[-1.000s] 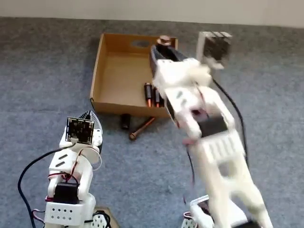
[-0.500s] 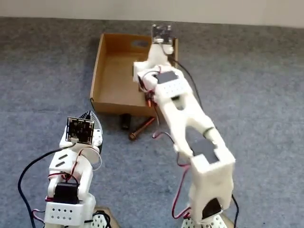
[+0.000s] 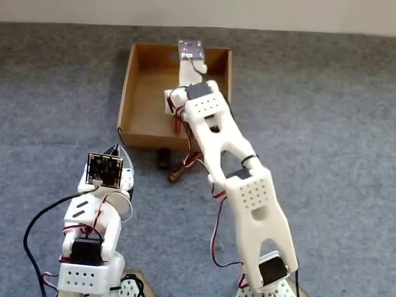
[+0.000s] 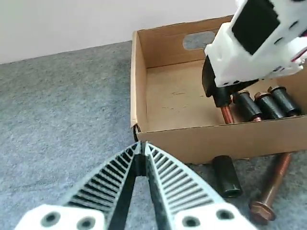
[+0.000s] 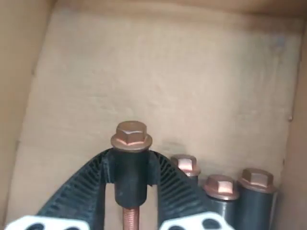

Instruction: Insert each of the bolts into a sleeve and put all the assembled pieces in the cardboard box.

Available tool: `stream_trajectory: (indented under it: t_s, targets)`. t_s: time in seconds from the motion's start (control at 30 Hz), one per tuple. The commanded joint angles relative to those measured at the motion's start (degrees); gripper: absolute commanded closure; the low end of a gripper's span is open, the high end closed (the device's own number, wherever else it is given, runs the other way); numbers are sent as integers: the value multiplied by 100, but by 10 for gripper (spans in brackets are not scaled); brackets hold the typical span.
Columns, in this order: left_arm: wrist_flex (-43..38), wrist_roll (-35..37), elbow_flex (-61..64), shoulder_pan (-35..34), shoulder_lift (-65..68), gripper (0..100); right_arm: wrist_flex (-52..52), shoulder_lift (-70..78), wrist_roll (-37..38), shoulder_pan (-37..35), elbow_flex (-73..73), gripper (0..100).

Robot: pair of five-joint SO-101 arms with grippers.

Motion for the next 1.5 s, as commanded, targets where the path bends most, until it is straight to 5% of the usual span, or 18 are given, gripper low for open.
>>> stream_trajectory:
  t_s: [0.0,0.27,0.47,0.87,1.17,1.47]
  targets:
    - [18,-35,92,92,-40,992,374,163,-79,-75,-822,993]
    - [18,-35,92,92,-40,992,857,884,-132,-75,-1657,993]
    - [18,-35,92,92,-40,992,1253,1165,-976,-66,-2026,993]
    - [18,-35,92,92,-40,992,1560,1305,-967,-84,-2018,988]
    - [18,-35,92,92,-40,992,1727,1305,-967,-119,-2132,875]
    - [18,-35,92,84,-40,992,3011,1305,-967,-48,-5341,875]
